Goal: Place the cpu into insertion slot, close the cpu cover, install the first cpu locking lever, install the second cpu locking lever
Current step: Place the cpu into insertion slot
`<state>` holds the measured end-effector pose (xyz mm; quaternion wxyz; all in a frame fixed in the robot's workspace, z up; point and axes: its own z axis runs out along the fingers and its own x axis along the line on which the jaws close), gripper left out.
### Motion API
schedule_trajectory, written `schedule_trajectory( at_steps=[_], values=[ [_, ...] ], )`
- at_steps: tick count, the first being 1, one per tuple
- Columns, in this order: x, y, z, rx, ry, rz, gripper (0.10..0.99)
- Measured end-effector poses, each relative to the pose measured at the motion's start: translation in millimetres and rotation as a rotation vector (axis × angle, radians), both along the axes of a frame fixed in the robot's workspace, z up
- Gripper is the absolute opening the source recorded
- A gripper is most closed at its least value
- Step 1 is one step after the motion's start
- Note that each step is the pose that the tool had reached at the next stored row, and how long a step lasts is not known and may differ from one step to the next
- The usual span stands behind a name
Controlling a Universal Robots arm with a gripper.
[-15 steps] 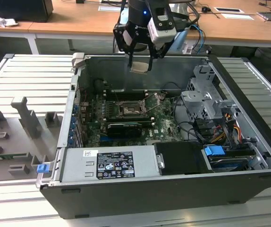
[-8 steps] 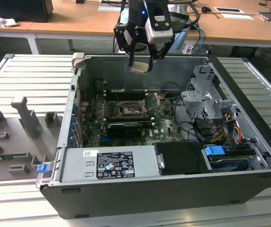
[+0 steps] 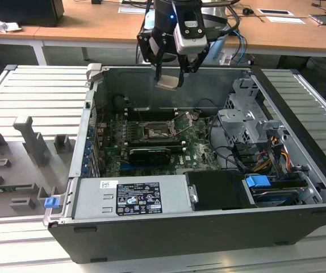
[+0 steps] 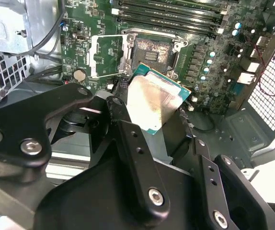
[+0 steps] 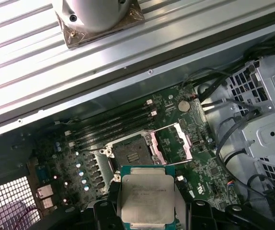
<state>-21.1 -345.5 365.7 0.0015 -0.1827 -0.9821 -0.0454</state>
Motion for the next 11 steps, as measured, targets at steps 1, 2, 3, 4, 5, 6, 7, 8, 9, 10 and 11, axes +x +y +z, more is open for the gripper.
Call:
schedule_trajectory(
  at_steps=[1,2,3,4,5,6,7,8,9,10,11],
  values=[
    [0.0,0.0,-0.6,0.0,0.0001,0.0,0.529],
    [0.0,0.0,-0.9,0.0,0.0002,-0.001,0.529],
    [0.0,0.0,-1.1,0.0,0.0001,-0.002,0.529],
    [0.1,0.0,-1.3,0.0,0.0001,-0.005,0.529],
    [0.1,0.0,-1.4,0.0,0.0002,-0.009,0.529],
    [0.1,0.0,-1.7,0.0,0.0001,-0.015,0.529],
    [0.1,0.0,-1.9,0.0,0.0001,-0.018,0.529],
    [0.0,0.0,-2.1,0.0,0.0001,-0.022,0.529],
    [0.0,0.0,-2.4,0.0,0.0001,-0.031,0.529],
    [0.0,0.0,-2.6,0.0,0.0001,-0.036,0.529],
    [0.0,0.0,-2.7,0.0,0.0001,-0.04,0.529]
  ],
)
